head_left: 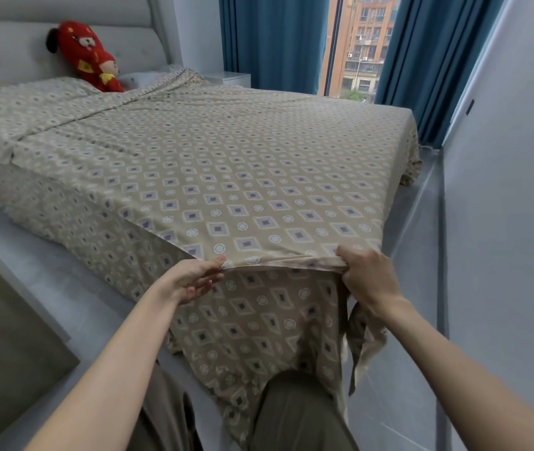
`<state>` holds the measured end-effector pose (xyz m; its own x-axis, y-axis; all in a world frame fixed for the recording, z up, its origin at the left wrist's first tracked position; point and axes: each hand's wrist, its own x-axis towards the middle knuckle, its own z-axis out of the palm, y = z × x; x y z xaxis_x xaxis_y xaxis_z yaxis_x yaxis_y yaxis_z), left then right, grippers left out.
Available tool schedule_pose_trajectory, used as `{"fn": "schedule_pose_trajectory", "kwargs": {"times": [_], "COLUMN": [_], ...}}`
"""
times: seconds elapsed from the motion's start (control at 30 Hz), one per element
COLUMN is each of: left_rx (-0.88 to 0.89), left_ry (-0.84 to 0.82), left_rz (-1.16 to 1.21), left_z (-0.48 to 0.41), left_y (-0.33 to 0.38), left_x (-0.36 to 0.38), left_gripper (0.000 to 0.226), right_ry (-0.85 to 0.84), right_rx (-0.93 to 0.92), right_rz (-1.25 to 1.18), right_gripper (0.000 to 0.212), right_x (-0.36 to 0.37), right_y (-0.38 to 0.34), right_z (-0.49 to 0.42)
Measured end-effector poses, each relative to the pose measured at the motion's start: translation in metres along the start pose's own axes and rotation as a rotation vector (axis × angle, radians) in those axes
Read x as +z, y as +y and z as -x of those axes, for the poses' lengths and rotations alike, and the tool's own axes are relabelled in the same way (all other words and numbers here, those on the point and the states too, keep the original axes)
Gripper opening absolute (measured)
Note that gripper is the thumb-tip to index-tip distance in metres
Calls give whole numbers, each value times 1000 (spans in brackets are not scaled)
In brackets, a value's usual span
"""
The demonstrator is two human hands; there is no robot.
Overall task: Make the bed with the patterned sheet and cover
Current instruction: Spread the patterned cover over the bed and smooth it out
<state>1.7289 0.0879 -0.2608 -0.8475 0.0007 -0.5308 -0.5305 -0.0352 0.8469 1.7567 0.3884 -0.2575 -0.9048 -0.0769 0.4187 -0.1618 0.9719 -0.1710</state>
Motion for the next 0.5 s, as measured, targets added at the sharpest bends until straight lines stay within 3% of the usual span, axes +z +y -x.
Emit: {"fn": "schedule_pose_trajectory", "kwargs": {"times": [0.13,0.33,0.5], "left_rx": [-56,-168,-194], "left_ry": [-42,-17,38], "left_rz": [-103,-161,-209], "left_z": [4,-6,-24], "left_y": [-6,-13,-21], "left_x": [1,2,10], "left_gripper": [20,19,26], "right_ry": [-40,22,29], "right_rx": [55,101,122], "right_rz": [-5,-103,-160], "right_gripper": [16,37,19], "right_x": [18,46,71], "right_y": [11,12,5], "right_z": [31,41,58]}}
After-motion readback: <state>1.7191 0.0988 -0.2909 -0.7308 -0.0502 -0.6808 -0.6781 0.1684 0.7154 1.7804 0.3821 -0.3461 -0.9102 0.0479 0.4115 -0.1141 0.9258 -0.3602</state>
